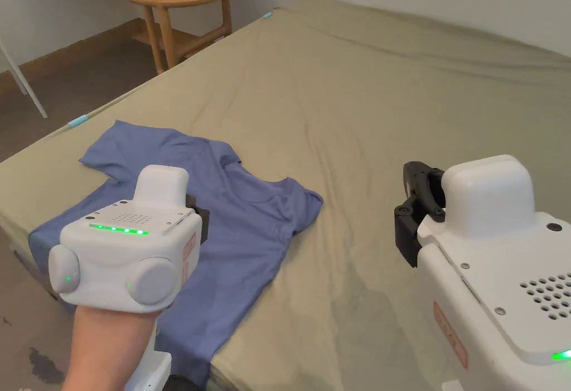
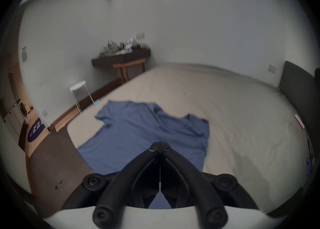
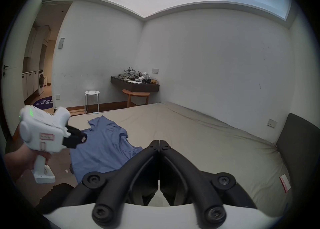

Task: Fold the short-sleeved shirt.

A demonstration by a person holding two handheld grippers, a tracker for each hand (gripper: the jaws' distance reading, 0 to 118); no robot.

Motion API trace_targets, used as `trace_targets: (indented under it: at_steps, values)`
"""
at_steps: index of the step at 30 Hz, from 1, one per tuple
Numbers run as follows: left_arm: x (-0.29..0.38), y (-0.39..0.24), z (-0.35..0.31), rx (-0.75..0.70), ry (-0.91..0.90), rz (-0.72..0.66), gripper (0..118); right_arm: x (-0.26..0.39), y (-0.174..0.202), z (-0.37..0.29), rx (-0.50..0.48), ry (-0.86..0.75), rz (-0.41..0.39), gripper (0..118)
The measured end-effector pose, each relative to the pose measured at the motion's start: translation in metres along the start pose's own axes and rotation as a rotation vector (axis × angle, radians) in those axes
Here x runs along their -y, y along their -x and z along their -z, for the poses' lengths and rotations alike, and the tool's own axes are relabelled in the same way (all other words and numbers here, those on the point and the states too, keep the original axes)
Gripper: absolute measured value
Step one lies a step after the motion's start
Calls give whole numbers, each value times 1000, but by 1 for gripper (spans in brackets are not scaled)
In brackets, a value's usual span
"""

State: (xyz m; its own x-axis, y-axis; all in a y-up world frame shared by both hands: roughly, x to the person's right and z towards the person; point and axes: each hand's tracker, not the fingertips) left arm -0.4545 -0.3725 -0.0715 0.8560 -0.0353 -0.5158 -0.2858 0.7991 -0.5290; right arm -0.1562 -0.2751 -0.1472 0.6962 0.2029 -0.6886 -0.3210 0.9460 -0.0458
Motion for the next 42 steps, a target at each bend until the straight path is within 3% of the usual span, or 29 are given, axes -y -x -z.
trace_targets:
  at_steps: [6,8,11,12,13,15,16,22,24,26,27,28,30,31,37,42]
  values:
    - [13,8,110,92,272,-35,0,16,-17,32,18,89,3,2]
    - [15,8,135,61,268,-9,12,21,-22,40,32,102,-9,2]
    - [20,11,174,57,338,15,12,25,-26,48,44,132,2,2]
    - [21,12,184,62,352,11,18,25,-25,50,46,142,8,2]
    - [22,11,191,50,351,14,43,26,-26,52,49,151,10,2]
    - [23,6,194,23,357,26,114,29,-26,55,57,166,3,2]
    - [22,5,197,51,256,30,113,29,-25,55,61,172,-2,2]
    - [34,7,223,39,370,5,116,36,-23,59,65,200,5,2]
    - [29,6,220,41,378,5,115,36,-22,57,65,204,3,2]
    - [24,-3,201,54,353,34,93,37,-21,56,65,205,0,2]
    - [22,-7,192,71,328,36,73,37,-22,55,65,205,0,2]
    - [21,-12,185,79,317,32,45,38,-23,55,66,205,1,2]
    - [19,-22,174,32,276,76,0,38,-22,54,69,208,6,2]
    - [22,-21,177,-4,265,98,0,37,-22,53,68,210,8,2]
    - [28,17,185,187,245,-112,0,42,-40,39,36,209,80,2]
    - [18,21,144,189,37,-163,0,39,-49,24,67,193,60,2]
